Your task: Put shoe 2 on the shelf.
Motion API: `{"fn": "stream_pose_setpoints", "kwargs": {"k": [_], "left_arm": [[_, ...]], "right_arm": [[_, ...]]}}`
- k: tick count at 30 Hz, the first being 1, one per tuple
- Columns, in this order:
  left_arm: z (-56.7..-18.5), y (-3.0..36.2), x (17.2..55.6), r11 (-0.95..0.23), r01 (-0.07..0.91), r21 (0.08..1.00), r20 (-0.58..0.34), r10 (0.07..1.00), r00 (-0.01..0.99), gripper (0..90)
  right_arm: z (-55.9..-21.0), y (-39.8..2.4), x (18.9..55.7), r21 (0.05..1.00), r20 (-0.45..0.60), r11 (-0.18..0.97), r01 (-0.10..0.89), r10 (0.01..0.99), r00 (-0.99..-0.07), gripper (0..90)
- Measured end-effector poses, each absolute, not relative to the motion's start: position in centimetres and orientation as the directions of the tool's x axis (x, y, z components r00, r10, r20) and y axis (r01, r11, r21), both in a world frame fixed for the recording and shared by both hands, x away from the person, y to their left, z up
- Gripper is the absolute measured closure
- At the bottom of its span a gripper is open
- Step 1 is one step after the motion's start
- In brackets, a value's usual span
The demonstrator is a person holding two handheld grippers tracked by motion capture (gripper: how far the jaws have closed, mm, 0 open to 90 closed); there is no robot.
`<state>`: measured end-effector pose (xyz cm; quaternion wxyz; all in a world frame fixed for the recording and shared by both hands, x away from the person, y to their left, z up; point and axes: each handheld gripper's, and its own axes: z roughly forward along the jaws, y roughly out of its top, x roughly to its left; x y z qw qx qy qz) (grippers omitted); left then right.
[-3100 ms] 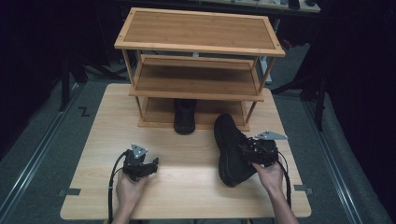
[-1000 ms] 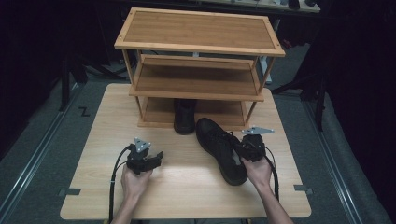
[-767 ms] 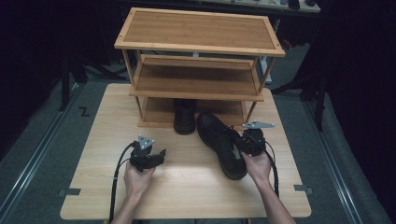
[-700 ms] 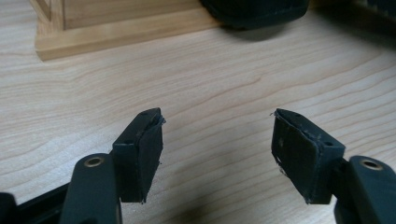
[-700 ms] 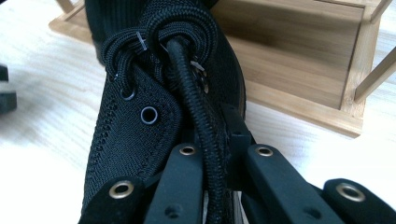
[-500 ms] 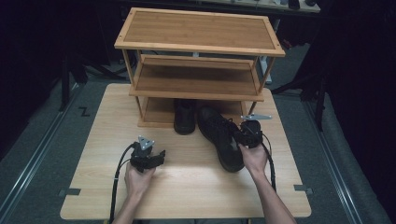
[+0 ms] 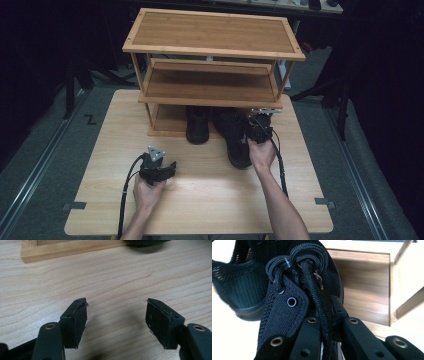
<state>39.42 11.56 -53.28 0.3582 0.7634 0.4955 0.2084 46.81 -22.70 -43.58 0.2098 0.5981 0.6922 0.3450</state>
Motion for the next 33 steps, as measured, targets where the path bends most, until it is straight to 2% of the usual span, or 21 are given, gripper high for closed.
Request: {"fn": "stream_pose_setpoints", "kwargs": {"k": [17, 19, 26, 29, 33], "left_arm": [[-53.5, 11.5, 39.4, -0.263, 0.607, 0.75, -0.039, 0.899, 0.437, 33.7], [-53.5, 11.5, 39.4, -0.264, 0.608, 0.749, -0.041, 0.897, 0.441, 33.5], [-53.5, 11.4, 39.4, -0.271, 0.604, 0.749, -0.029, 0.898, 0.44, 33.7], [-53.4, 11.3, 39.3, -0.273, 0.605, 0.748, -0.029, 0.897, 0.44, 34.2], [-53.4, 11.2, 39.4, -0.252, 0.611, 0.75, -0.062, 0.893, 0.445, 35.3]], "right_arm": [[-46.7, -20.6, 49.7, 0.728, 0.123, -0.055, 0.683, 0.991, -0.051, 87.6], [-47.0, -20.5, 50.0, 0.739, 0.102, -0.045, 0.673, 0.994, -0.046, 87.6], [-47.4, -20.3, 50.2, 0.758, 0.13, -0.079, 0.647, 0.991, -0.031, 87.0], [-47.5, -20.4, 50.2, 0.765, 0.129, -0.072, 0.64, 0.991, -0.042, 84.0], [-47.4, -20.6, 50.2, 0.775, 0.125, -0.059, 0.629, 0.99, -0.062, 71.9]]}}
